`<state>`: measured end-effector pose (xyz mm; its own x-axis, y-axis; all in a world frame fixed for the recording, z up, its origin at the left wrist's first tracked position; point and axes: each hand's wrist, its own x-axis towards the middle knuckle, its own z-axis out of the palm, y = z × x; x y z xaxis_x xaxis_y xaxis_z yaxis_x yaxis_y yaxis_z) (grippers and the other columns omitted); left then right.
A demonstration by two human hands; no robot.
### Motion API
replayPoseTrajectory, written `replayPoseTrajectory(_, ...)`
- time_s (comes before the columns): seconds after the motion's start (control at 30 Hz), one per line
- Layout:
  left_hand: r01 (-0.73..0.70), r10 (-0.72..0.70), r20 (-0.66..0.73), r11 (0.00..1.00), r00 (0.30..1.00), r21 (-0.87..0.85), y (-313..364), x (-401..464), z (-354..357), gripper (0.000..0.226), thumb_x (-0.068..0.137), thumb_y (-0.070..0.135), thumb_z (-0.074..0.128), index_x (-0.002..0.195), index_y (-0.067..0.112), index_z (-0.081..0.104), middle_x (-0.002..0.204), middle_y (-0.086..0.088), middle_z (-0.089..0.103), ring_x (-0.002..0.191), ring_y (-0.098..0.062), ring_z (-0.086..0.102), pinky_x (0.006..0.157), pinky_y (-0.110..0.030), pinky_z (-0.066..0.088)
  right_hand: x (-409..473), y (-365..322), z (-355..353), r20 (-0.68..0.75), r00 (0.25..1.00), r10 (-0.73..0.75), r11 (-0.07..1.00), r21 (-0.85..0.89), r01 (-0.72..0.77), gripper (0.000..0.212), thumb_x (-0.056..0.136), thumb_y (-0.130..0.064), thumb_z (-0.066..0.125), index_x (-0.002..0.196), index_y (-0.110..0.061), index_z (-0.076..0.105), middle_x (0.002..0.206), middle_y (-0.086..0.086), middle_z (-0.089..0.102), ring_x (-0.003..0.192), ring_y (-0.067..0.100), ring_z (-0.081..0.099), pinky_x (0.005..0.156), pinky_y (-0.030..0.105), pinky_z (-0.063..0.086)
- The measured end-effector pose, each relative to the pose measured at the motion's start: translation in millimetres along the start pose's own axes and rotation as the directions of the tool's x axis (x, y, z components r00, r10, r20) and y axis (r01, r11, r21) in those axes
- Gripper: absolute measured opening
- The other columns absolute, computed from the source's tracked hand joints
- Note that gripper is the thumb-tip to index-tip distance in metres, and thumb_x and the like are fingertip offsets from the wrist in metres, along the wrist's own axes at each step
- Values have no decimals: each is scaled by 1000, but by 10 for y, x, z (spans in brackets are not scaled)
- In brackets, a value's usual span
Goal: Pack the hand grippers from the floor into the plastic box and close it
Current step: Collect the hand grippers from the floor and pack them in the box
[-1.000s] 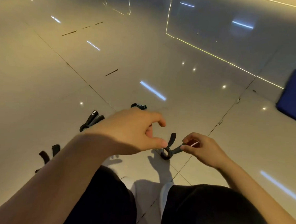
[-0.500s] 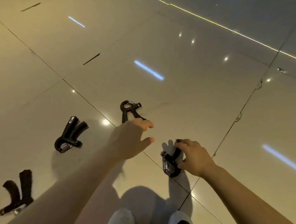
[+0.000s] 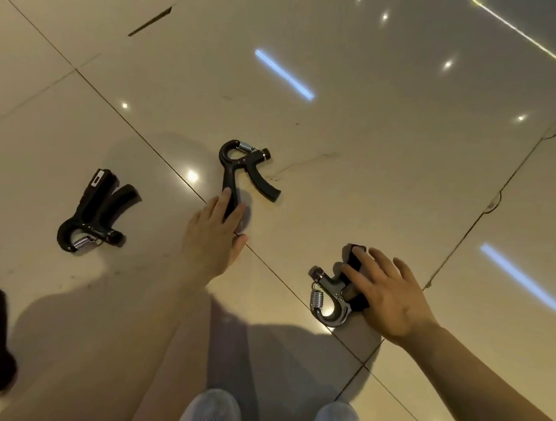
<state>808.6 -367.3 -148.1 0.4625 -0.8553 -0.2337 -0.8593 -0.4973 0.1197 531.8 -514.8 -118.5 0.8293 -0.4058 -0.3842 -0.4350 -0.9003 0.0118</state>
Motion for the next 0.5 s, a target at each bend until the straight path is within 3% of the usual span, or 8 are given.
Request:
replayPoseTrajectory(0.1, -21, 19, -17, 992, 1000, -124, 12, -37, 143, 67, 81, 29, 70, 138, 7, 42, 146, -24, 32, 125, -41, 44, 95, -49, 47, -29, 13, 43, -2, 1000, 1, 1000, 15, -1, 85, 45, -40, 86, 120, -24, 51, 128, 12, 58, 116, 37, 56, 87, 55, 47)
replayPoseTrajectory(0.27, -37, -2, -149, 964, 989, -262, -59, -257, 146, 33, 76, 9, 70, 108, 3, 64, 129, -22, 53, 104, -38, 61, 76, -42, 56, -117, -152, 102, -49, 997, -58, 995, 73, 62, 75, 50, -57, 66, 114, -20, 52, 115, 4, 62, 111, 31, 57, 95, 56, 38)
replayPoseTrajectory(0.37, -92, 46, -181, 964, 982, -250, -247, -583, 222, 25, 85, 18, 51, 101, 5, 66, 128, -17, 55, 98, -33, 62, 74, -38, 55, -171, -243, 207, -49, 996, -80, 994, 74, 84, 70, 47, -59, 61, 104, -16, 59, 103, 4, 62, 103, 30, 59, 96, 53, 28)
replayPoseTrajectory(0.5, -2, -70, -252, 962, 965, -273, -274, -927, 316, 34, 84, 37, 51, 99, 7, 59, 122, -16, 56, 99, -28, 56, 75, -43, 54, -209, -282, 296, -75, 993, -89, 993, 71, 95, 77, 43, -58, 65, 107, -17, 52, 103, 6, 60, 103, 31, 58, 93, 56, 36)
